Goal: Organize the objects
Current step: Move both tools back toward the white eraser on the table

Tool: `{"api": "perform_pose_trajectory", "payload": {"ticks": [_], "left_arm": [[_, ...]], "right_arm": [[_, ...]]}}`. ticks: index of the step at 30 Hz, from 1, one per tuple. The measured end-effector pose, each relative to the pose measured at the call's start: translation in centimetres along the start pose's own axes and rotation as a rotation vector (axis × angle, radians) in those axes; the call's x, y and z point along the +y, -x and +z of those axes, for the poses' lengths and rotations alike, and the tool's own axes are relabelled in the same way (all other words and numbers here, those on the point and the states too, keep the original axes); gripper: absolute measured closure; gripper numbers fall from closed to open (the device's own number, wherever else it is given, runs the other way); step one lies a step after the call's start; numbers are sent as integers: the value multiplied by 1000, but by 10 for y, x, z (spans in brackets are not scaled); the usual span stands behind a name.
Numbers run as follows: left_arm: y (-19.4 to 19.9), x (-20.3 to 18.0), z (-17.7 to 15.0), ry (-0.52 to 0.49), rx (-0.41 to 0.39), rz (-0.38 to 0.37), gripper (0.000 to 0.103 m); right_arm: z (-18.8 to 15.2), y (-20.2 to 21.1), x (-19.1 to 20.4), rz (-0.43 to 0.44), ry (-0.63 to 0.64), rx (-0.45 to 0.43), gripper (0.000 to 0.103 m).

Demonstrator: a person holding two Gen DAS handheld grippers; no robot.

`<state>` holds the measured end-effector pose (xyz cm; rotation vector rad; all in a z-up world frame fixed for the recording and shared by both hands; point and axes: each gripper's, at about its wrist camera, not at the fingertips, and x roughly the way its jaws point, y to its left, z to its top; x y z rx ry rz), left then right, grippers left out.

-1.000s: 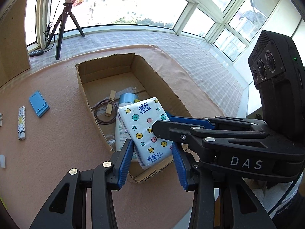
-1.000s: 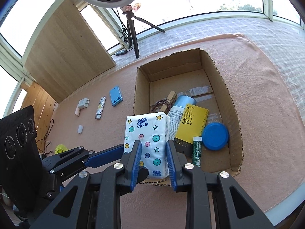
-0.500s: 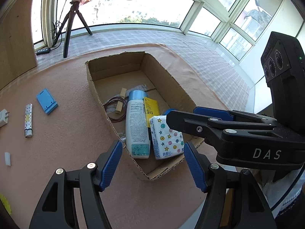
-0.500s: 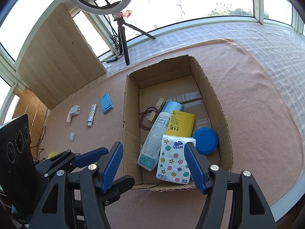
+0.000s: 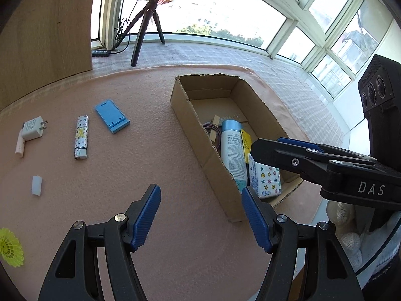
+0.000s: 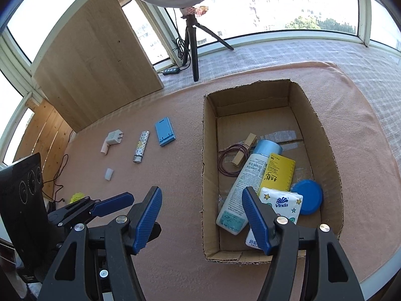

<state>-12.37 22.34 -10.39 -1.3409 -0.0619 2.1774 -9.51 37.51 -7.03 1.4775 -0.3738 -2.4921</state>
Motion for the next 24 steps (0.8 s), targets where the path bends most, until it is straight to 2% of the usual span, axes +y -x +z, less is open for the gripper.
{"api": "perform_pose_trajectory", "payload": {"ticks": [13, 18, 21, 24], "left_arm": [[36, 105, -14, 132, -30, 132, 33], [37, 145, -16, 158, -13, 197, 33], [33, 167, -15, 168, 12, 227, 41], [25, 189, -14, 180, 41, 253, 42]], "right_arm": [[16, -35, 61, 38, 95, 35, 40], [25, -62, 81, 45, 117, 63, 40], [32, -83, 91, 46, 131, 98, 40], [37, -106, 98, 46, 133, 141, 41]]}}
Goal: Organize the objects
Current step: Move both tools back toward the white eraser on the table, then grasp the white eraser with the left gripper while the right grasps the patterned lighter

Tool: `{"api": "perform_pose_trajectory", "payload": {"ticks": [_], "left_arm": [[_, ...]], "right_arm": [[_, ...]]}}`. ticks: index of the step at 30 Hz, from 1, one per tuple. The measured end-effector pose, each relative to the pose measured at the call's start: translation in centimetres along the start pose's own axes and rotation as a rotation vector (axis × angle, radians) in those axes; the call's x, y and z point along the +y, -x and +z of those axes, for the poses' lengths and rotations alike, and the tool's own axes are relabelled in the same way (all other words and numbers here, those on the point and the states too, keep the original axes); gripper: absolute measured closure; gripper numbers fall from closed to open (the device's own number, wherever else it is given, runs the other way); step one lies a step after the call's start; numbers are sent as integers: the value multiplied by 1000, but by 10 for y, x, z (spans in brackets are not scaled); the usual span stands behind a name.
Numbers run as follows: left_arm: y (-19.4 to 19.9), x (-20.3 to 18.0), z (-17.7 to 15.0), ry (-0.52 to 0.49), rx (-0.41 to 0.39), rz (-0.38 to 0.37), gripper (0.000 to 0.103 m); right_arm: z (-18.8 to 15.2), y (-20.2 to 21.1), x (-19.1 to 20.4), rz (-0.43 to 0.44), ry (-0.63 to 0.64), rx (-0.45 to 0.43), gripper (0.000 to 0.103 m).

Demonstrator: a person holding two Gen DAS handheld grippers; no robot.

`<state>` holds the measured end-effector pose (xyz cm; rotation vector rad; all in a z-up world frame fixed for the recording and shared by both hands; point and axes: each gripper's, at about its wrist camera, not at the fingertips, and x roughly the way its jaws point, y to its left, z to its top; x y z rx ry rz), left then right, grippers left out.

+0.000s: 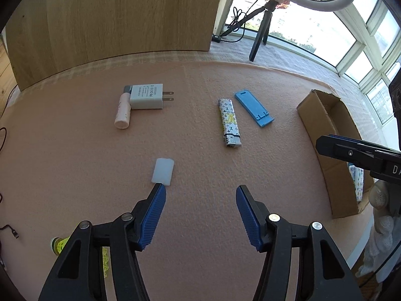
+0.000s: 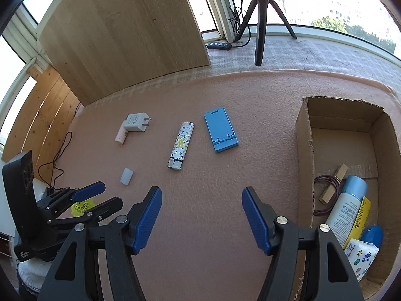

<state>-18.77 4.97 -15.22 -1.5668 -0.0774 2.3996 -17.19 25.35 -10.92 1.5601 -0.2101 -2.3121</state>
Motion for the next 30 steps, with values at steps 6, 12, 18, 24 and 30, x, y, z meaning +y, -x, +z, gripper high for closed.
{"api": "perform_pose_trajectory", "payload": {"ticks": [6, 12, 18, 24, 30], "left_arm": [[-22, 26, 9, 23, 38, 34, 44], [-42, 29, 15, 25, 64, 38, 51], [-48, 30, 17, 31, 73, 37, 61], [-53, 29, 18, 23, 74, 44, 69], [-53, 30, 19, 15, 63, 53, 80]], "right_arm": [[20, -40, 8, 10, -14, 68, 47], [39, -73, 16, 15, -34, 119, 53], [51, -96, 22, 10, -49, 150, 57], [59, -112, 32, -19, -23, 169, 64], [61, -126, 48, -100, 52, 181, 76]]}}
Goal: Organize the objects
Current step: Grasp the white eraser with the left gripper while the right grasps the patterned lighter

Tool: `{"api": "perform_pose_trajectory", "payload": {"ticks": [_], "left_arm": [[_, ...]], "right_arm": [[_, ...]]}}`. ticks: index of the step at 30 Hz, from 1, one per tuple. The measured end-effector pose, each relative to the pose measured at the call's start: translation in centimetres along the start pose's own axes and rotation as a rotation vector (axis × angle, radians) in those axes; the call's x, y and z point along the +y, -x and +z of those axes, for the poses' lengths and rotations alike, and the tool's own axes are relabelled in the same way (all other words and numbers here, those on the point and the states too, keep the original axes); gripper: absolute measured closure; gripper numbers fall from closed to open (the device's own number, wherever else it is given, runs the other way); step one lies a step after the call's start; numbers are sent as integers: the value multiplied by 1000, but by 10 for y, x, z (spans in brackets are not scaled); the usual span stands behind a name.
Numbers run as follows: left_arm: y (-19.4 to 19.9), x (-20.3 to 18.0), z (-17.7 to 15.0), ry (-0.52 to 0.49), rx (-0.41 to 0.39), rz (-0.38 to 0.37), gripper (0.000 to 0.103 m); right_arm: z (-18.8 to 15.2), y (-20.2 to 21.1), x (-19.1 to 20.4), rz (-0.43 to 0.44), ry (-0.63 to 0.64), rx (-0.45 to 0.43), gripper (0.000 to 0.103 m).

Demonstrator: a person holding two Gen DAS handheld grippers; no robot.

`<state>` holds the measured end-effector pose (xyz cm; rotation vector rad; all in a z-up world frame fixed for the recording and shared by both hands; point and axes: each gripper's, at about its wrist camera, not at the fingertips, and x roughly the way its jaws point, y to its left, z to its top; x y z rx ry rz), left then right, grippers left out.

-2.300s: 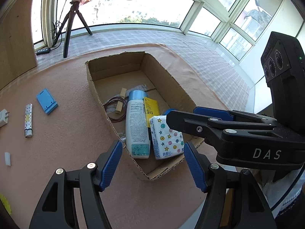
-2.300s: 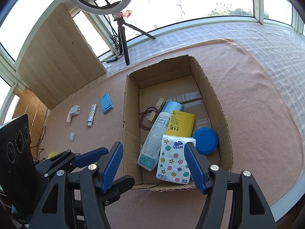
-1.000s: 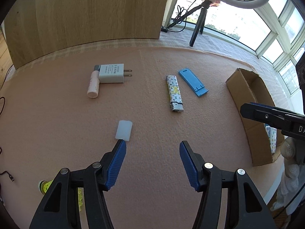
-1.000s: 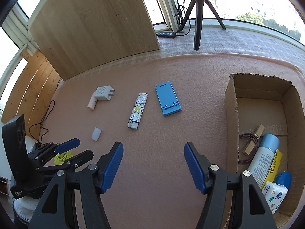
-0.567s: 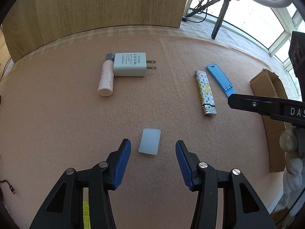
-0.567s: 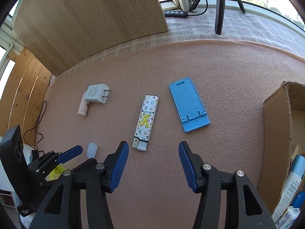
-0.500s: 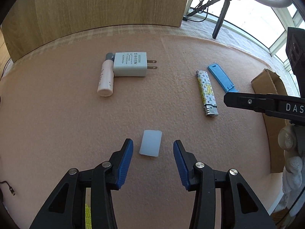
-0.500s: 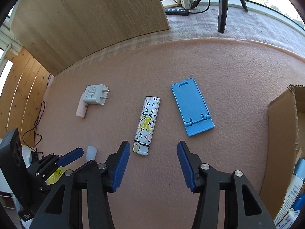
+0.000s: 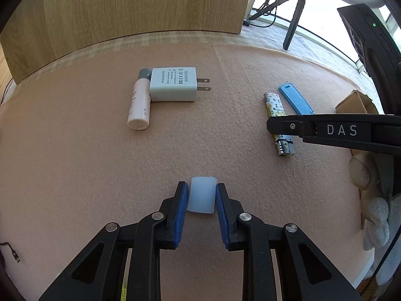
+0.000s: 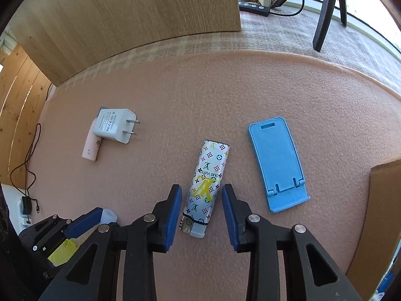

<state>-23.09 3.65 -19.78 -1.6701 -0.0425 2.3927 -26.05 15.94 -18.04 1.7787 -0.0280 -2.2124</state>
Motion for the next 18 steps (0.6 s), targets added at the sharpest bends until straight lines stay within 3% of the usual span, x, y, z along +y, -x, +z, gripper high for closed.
{"api": "perform_pose_trajectory", "payload": {"ticks": [7, 18], "left_arm": [[2, 3, 1, 7, -12, -12, 85], [21, 8, 2, 49, -52, -37, 87]], "right_arm": [[-3, -1, 5, -26, 45, -6, 82], [-33, 22, -9, 21, 44, -41, 83]]}}
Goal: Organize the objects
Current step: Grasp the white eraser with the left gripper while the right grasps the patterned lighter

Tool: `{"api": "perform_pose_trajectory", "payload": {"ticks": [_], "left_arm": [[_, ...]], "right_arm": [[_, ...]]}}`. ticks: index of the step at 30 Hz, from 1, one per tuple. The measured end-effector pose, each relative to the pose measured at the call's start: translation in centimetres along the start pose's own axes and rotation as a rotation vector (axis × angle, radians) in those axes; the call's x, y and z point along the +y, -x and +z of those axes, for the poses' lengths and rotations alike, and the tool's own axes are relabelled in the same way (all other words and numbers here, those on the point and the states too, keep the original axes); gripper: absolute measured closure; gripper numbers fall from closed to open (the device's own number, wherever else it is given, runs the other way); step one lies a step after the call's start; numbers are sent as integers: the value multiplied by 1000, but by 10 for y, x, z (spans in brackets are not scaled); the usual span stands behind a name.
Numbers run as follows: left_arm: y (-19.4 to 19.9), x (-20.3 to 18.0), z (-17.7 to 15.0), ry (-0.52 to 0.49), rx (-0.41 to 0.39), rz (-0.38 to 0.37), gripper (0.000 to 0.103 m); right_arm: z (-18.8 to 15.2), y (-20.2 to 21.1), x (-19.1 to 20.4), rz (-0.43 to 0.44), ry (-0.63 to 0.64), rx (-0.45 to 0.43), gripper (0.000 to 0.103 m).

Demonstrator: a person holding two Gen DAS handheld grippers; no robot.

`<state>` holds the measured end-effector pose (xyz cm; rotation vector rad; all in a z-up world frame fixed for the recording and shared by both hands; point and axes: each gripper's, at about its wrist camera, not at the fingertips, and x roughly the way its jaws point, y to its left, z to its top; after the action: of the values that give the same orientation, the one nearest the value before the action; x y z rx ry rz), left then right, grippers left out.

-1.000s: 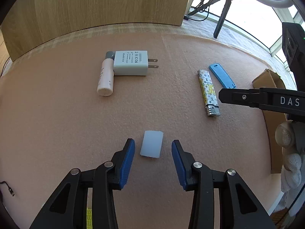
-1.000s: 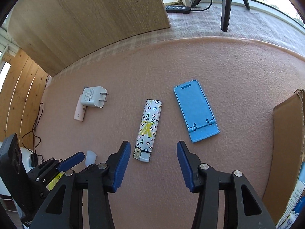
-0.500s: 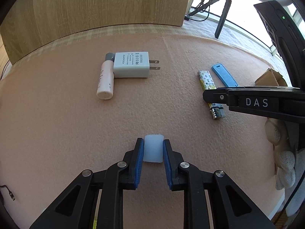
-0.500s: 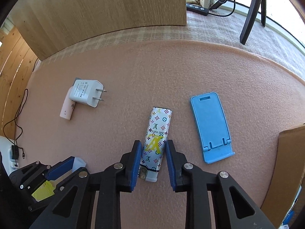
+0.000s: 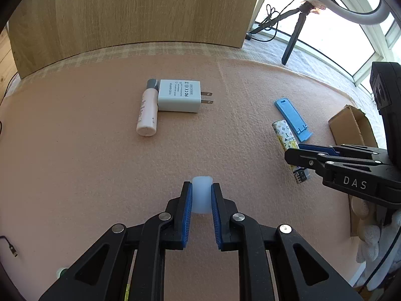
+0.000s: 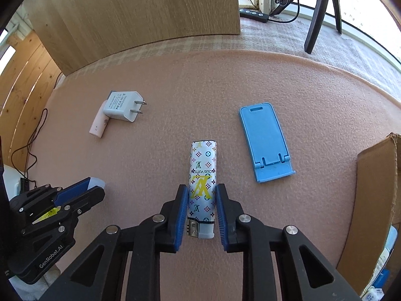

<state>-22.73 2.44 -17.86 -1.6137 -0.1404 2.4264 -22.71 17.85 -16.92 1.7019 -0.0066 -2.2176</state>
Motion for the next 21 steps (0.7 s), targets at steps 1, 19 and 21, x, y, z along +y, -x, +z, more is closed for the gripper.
{"api": "perform_pose_trajectory", "payload": {"ticks": [1, 19, 21], "left_arm": [[3, -1, 1, 2, -7, -4, 87], [34, -119, 40, -137, -112, -134, 87], [31, -141, 44, -164, -112, -151, 87]], "right_arm": [[-4, 6, -3, 8, -3, -10, 83], [-80, 147, -113, -56, -119, -201, 83], [-90, 155, -129, -75, -141, -204, 83]]}}
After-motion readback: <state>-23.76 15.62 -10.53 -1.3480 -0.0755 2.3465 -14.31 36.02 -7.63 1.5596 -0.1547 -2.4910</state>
